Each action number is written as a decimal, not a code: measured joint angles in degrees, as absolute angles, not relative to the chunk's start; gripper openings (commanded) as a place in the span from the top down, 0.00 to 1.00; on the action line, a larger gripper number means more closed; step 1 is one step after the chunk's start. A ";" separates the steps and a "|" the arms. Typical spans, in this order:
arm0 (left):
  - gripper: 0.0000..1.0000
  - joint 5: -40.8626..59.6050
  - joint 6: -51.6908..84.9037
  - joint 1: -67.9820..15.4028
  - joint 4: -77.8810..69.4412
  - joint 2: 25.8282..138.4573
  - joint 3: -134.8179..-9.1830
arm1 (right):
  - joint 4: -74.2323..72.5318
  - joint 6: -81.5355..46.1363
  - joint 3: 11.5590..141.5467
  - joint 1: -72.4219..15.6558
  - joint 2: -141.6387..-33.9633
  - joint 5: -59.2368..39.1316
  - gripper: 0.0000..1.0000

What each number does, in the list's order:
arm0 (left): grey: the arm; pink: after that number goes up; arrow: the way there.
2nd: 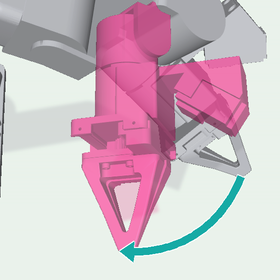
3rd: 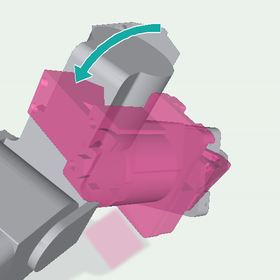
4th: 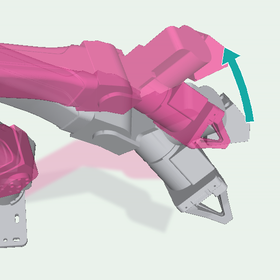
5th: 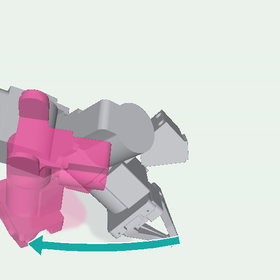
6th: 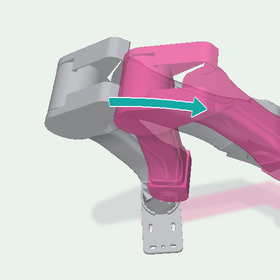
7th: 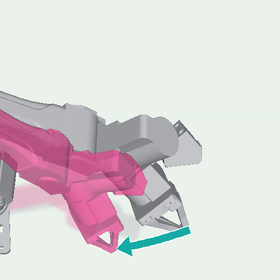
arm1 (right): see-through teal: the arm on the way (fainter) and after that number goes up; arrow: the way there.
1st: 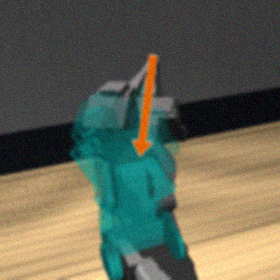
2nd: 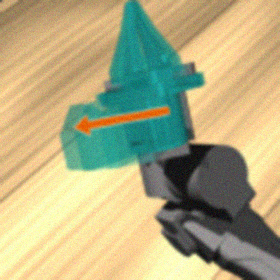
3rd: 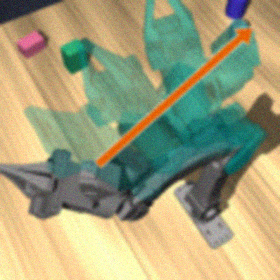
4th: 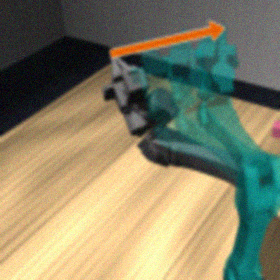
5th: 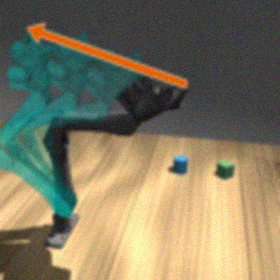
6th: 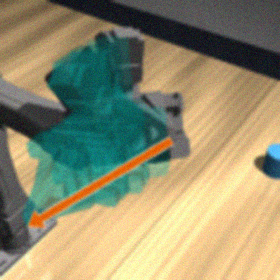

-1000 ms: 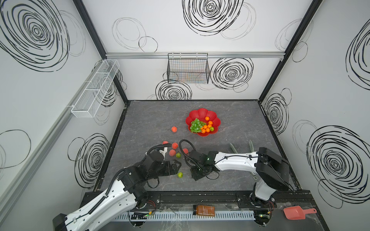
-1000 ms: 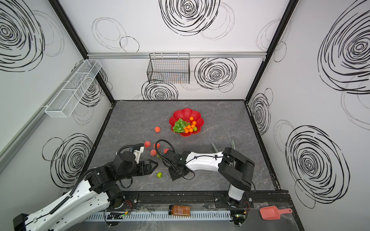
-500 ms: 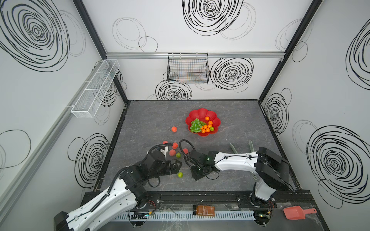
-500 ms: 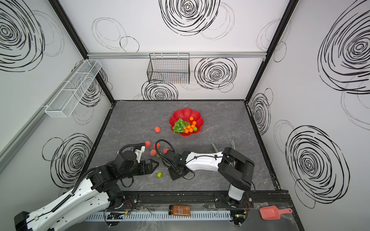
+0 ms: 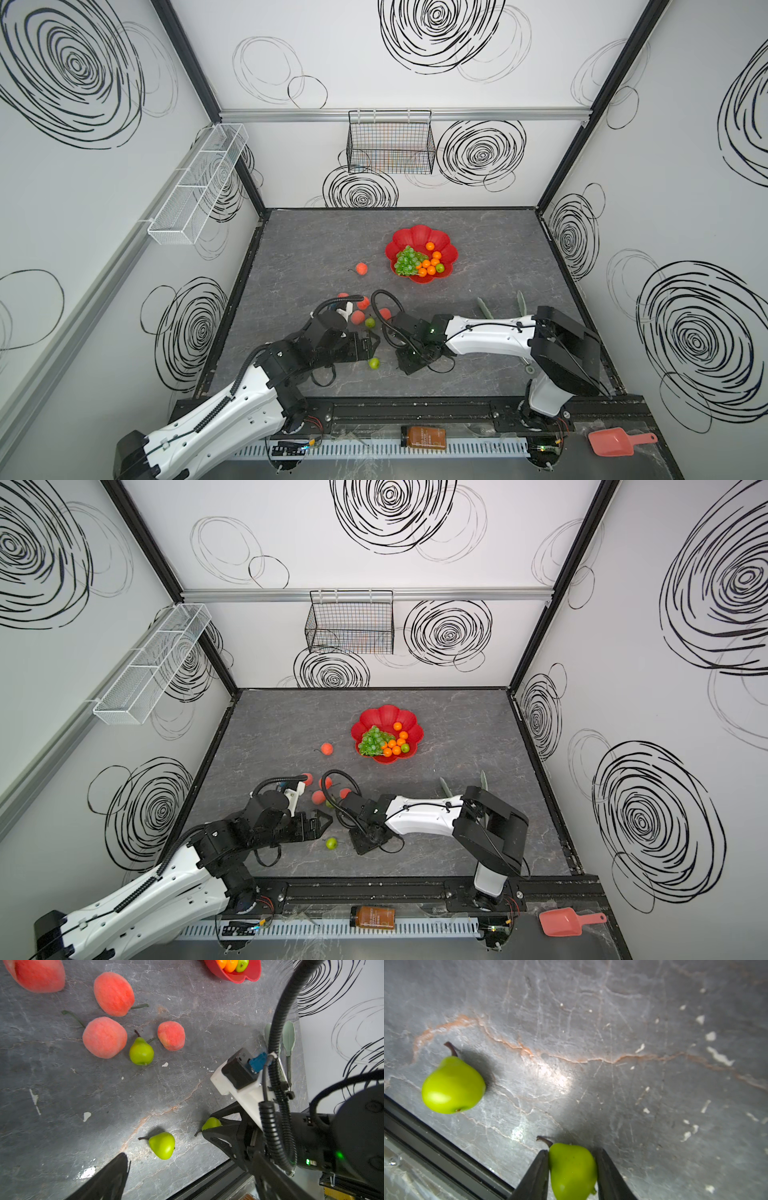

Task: Place and organize the fake fruits in the fruit bowl
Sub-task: 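Lower and close the right gripper on the green pear, then lift the green pear over the red bowl with the right gripper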

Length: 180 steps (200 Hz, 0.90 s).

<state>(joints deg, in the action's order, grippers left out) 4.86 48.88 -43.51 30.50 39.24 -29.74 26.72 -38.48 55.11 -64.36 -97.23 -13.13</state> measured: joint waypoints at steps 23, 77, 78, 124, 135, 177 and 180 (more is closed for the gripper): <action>0.04 4.82 48.25 -43.44 29.54 39.79 -29.74 | 26.74 -38.13 54.70 -63.61 -96.16 -13.08 0.63; 0.04 4.89 46.54 -42.72 26.33 42.57 -29.76 | 26.68 -36.97 52.25 -58.43 -90.39 -13.23 0.64; 0.04 4.91 46.48 -42.68 26.28 42.61 -29.76 | 26.68 -36.91 52.14 -58.19 -90.24 -13.28 0.64; 0.04 6.22 44.29 -39.94 21.93 46.41 -29.80 | 26.79 -34.70 49.84 -50.63 -86.21 -14.50 0.64; 0.04 6.48 43.92 -39.55 21.02 47.42 -29.93 | 26.83 -34.02 49.84 -48.84 -85.56 -14.72 0.64; 0.04 6.39 41.76 -38.52 18.46 50.35 -31.88 | 28.42 -30.00 49.87 -41.04 -83.48 -15.05 0.64; 0.04 6.42 41.65 -38.35 18.24 50.57 -32.03 | 28.58 -29.71 49.89 -40.36 -83.40 -15.03 0.64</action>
<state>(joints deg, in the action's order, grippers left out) 6.42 41.65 -38.35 18.24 50.57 -32.03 28.58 -29.71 49.89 -40.36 -83.40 -15.03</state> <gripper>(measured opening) 0.960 0.367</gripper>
